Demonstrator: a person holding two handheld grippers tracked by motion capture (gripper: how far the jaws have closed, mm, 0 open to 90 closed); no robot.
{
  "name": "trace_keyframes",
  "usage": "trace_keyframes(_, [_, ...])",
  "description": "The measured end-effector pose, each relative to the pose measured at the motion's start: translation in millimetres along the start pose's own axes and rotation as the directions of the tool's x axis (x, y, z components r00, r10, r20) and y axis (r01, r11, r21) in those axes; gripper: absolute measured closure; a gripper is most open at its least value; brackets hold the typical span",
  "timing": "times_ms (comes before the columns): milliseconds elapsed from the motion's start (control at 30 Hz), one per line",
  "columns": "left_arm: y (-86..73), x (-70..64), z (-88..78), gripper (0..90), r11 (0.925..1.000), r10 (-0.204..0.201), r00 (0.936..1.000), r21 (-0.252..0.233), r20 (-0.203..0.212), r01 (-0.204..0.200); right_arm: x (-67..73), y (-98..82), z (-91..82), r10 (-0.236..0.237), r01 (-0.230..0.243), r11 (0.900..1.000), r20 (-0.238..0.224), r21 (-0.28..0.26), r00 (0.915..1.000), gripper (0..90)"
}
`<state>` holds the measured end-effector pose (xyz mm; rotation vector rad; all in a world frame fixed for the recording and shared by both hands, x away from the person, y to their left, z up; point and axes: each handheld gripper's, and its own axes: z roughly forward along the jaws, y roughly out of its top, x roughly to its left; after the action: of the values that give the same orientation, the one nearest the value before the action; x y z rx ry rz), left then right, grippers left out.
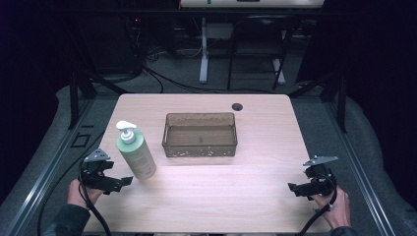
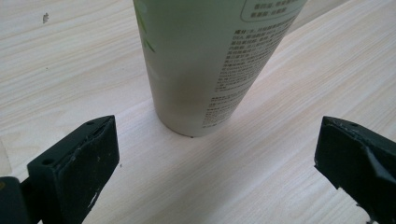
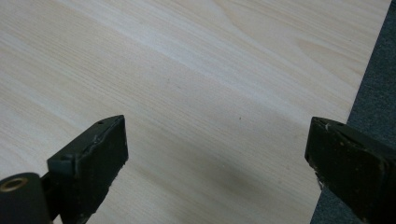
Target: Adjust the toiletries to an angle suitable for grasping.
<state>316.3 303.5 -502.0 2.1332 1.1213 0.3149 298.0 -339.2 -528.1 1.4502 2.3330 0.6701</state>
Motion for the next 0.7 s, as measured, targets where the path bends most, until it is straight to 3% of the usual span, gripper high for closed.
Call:
trace_keyframes(267, [13.7, -2.6, -6.3, 0.0, 0.9995, 0.007, 0.9998, -0.031, 0.016, -0.007, -0.1, -0.5, 1.7, -0.006, 0.006, 1.0, -0.01, 0.012, 0.9999, 5.4])
trace_keyframes(467, [25.6, -4.3, -10.5, 0.0, 0.9988, 0.016, 0.9999, -0.046, 0.003, -0.016, 2.0, 2.9, 4.0, -0.019, 0.02, 1.0, -0.018, 0.022, 0.9997, 5.5])
trace_keyframes(600, [36.3, -6.3, -14.8, 0.0, 0.997, 0.018, 0.9998, -0.075, -0.009, -0.018, 3.6, 4.7, 2.0, -0.021, 0.021, 1.0, -0.02, 0.017, 0.9996, 5.8])
trace_keyframes(700, [49.3, -9.2, -18.5, 0.0, 0.9922, 0.047, 0.9988, -0.115, -0.01, -0.048, 5.7, 5.2, 0.5, -0.03, 0.031, 0.999, -0.024, 0.012, 0.9993, 6.5])
